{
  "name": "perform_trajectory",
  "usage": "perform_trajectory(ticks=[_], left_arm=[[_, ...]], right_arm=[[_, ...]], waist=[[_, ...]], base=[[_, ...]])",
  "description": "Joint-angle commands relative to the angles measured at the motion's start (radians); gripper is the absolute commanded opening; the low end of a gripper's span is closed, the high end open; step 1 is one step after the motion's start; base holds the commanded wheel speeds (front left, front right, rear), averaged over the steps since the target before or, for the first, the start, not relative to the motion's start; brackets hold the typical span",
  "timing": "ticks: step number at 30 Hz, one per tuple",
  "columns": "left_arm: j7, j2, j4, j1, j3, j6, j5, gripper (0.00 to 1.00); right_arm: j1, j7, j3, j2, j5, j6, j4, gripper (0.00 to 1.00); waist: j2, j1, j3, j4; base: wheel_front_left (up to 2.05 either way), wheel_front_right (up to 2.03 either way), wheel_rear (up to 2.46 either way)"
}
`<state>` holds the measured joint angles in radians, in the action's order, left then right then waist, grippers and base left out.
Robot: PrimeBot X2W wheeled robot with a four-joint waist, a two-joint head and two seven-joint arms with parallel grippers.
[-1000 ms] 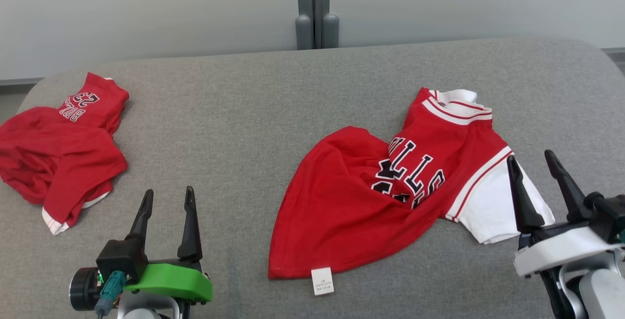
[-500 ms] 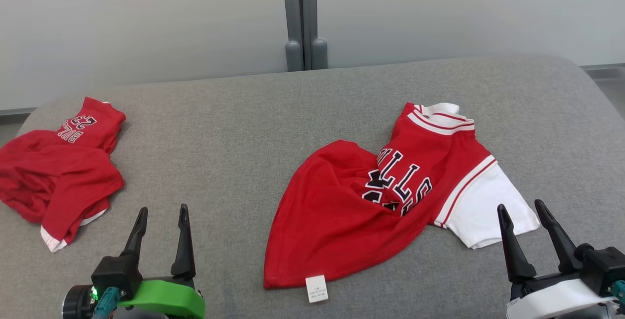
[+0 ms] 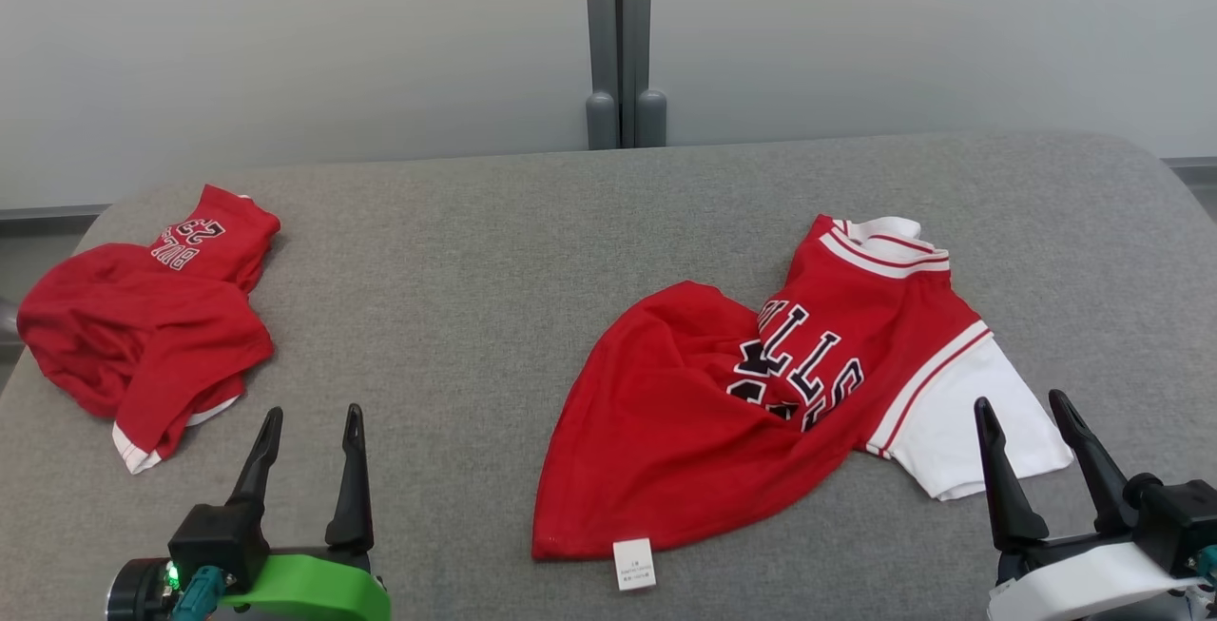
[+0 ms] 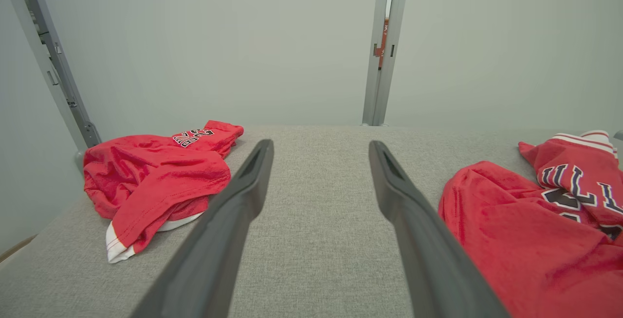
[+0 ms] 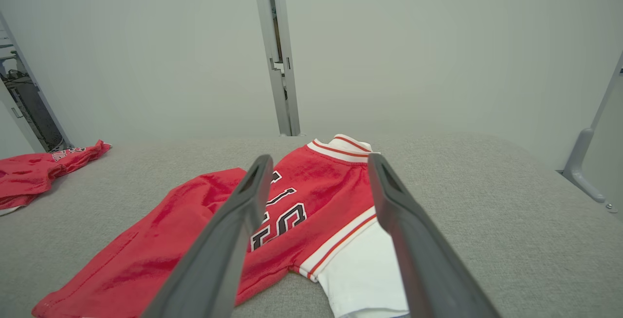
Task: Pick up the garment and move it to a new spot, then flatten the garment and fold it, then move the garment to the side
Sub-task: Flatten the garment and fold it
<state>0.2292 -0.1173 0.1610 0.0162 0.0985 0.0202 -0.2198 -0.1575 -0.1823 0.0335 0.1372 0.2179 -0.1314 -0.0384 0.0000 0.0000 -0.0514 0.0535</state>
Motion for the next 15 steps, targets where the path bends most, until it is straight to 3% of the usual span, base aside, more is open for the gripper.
perform_trajectory(ticks=[1,15], left_arm=[[-0.004,-0.011,-0.012,0.02,-0.001,-0.001,-0.004,1.0],[-0.049,-0.044,-0.089,0.045,-0.01,-0.009,-0.019,1.0]], right_arm=[[-0.007,0.007,0.006,-0.001,-0.008,0.001,-0.011,1.0],[-0.017,0.057,0.002,-0.004,-0.014,0.001,-0.027,1.0]], waist=[[0.0,0.0,-0.001,0.006],[0.0,0.0,0.0,0.023]], base=[[0.0,0.0,0.0],[0.0,0.0,0.0]])
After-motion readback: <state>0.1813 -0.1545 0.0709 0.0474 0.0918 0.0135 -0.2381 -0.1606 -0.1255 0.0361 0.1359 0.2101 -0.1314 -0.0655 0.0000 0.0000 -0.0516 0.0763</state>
